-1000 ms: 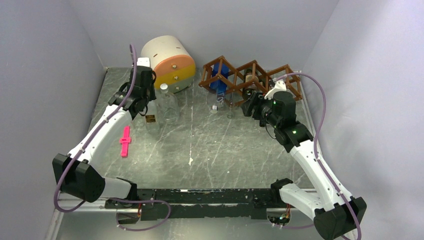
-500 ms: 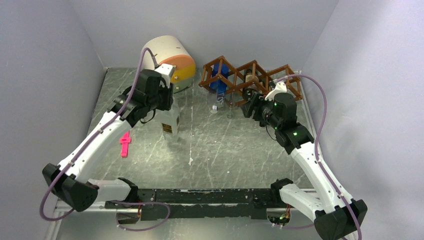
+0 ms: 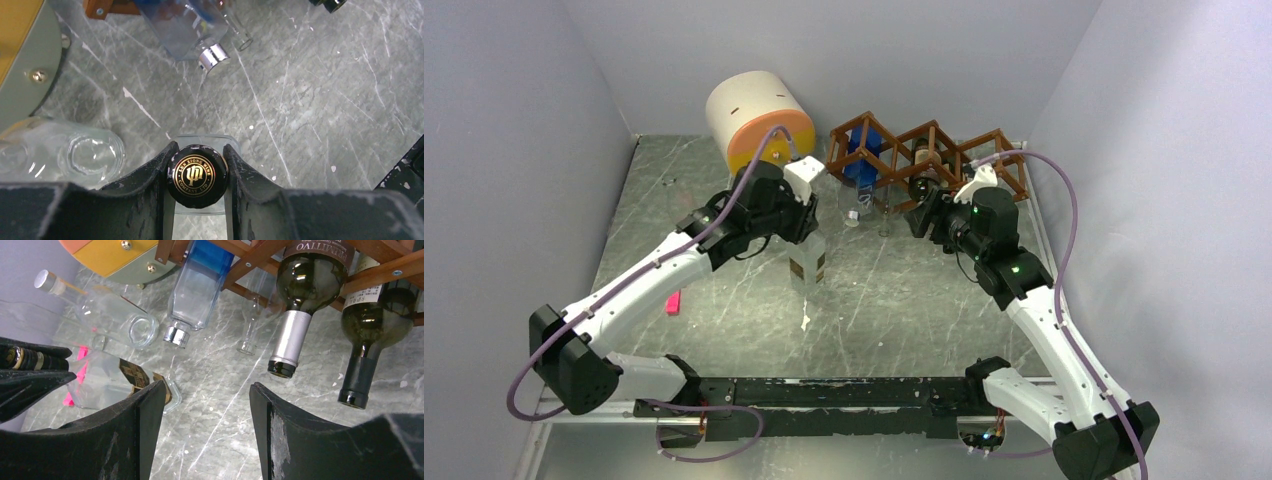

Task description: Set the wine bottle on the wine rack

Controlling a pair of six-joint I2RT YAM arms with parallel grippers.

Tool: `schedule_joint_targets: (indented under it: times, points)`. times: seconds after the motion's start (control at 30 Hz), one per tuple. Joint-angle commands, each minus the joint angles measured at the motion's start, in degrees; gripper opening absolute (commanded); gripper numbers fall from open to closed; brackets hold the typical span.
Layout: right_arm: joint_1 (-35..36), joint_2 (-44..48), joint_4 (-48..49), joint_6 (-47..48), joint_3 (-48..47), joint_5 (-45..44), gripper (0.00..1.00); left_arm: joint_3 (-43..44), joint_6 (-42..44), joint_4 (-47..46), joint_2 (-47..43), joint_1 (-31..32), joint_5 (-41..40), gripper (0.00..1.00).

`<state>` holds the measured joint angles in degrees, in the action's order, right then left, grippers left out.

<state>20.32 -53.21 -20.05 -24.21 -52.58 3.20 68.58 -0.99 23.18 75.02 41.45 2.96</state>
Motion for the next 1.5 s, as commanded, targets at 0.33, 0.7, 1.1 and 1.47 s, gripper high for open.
schedule_joint_targets:
  times: [0.33,0.7,1.1,1.47]
  points:
    - [-0.01,-0.26,-3.55,8.42,-4.55,2.8,0.68,-6.08,4.74,-15.38,-7.96,2.1,1.71,0.86]
    - [10.48,-4.4,1.72,10.35,-6.58,10.66,0.68,-11.63,-1.22,-25.41,-18.58,2.1,-10.83,0.9]
    - [31.75,-18.68,7.99,10.91,-13.0,-8.57,0.71,-22.94,0.54,-34.53,-32.88,2.13,-20.31,0.89]
    - [35.1,-31.16,7.11,9.92,-22.51,-16.63,0.61,-24.98,-0.92,-34.82,-36.19,2.07,-25.93,0.88]
